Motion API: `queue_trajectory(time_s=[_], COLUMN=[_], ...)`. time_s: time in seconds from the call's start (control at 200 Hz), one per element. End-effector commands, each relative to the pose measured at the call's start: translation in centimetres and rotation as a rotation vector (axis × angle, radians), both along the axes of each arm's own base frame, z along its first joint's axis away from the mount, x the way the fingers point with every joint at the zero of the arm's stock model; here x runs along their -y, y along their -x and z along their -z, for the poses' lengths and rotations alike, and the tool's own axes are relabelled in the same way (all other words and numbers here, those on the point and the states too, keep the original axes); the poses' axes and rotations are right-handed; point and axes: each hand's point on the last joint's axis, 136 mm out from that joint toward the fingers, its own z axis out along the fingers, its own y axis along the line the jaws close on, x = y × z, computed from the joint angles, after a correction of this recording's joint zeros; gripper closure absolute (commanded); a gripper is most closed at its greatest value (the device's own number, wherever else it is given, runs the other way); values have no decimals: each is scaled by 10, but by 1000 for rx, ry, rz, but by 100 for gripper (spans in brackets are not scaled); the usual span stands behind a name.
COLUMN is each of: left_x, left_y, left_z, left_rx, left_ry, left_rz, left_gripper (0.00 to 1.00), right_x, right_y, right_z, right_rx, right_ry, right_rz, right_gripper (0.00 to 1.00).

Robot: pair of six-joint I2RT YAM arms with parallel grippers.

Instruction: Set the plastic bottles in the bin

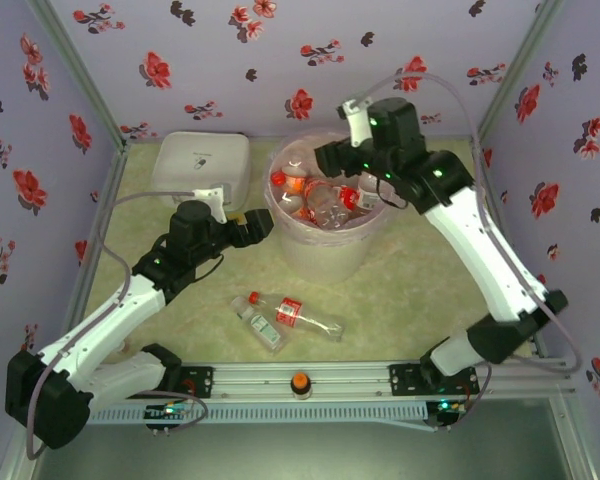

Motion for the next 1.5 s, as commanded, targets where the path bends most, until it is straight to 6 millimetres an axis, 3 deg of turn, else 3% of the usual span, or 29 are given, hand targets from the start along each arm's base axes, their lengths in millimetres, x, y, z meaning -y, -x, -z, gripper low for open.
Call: queue_trajectory(time_s=[0.0, 0.125, 0.315, 0.51, 0.85, 0.975, 1.115, 1.24, 1.385, 1.495], left_x=[-2, 0, -1, -6, -6, -8, -17, -29, -55, -74], left_y=[-1, -3, -2, 1, 0, 0, 3, 9, 31, 58], left_z=[-13, -11, -15, -15, -13, -12, -5, 3, 21, 47], left_rx=[39, 32, 25, 14, 3, -6, -38, -103, -253, -426], left_ry=[-11, -13, -29, -41, -65, -81, -133, -162, -187, -140], left_rz=[-7, -7, -5, -17, -14, -20, -48, -91, -191, -310], left_gripper=[0, 0, 0, 0, 0, 0, 0, 0, 0, 0], right_x=[30, 38, 22, 1, -27, -34, -36, -33, -24, -12], right_y=[35, 63, 79, 71, 46, 41, 37, 34, 32, 30], right_z=[-1, 14, 43, 61, 117, 127, 119, 93, 61, 42], right_rx=[-15, -66, -171, -210, -304, -324, -304, -233, -129, -55], right_ry=[18, -26, -75, -100, -46, -45, -46, -61, -92, -114], right_rz=[20, -10, -92, -133, -136, -145, -149, -143, -112, -68], right_gripper=[26, 37, 41, 46, 50, 50, 51, 47, 36, 29])
